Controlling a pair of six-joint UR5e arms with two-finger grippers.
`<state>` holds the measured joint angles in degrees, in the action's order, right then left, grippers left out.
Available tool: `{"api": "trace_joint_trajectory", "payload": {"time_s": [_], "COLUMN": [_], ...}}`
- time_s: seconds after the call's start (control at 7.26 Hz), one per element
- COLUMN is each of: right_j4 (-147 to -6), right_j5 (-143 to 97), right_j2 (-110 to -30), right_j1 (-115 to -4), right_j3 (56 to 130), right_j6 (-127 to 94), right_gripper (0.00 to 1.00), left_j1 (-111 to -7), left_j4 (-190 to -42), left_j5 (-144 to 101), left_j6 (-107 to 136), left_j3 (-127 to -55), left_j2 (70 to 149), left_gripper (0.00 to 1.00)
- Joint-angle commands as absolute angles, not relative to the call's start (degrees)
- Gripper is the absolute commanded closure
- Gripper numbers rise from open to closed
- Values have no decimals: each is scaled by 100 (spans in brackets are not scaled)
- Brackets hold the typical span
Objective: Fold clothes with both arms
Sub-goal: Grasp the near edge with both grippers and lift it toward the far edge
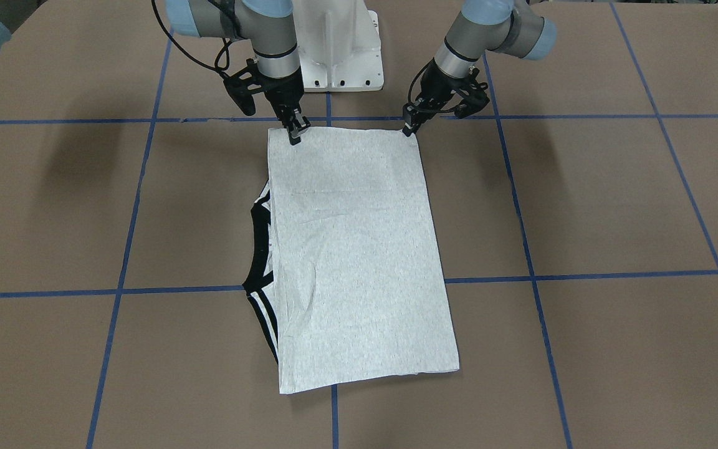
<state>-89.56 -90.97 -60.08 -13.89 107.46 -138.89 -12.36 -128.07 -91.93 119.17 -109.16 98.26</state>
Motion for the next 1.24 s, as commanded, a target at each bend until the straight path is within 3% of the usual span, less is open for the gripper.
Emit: {"api": "trace_joint_trajectory", "payload": {"time_s": [0.0, 0.41, 0.83, 1.1], "right_j4": [-8956, -8965, -9944, -10903], "right_j5": [-9097, -9062, -9053, -9096], "right_j2": [-6012, -6099, -6469, -6399], "right_j1": [-1389, -1389, -1100, -1055], "right_j3": [10740, 10827, 12264, 13101], "right_j6": [-13887, -13904, -14228, -14300], "right_gripper": [100, 100, 100, 100], "left_j1": [-1239, -1266, -1257, -1239], "left_j4": [-12806, -12806, -12605, -11599], "left_j5": [-9193, -9246, -9246, -9264], "left_j6": [11918, 11918, 12214, 12348], "left_j3": [-10960, -11563, -12434, -13468], "left_j2": [9817, 9783, 9782, 9896], "left_gripper": [100, 100, 100, 100]}}
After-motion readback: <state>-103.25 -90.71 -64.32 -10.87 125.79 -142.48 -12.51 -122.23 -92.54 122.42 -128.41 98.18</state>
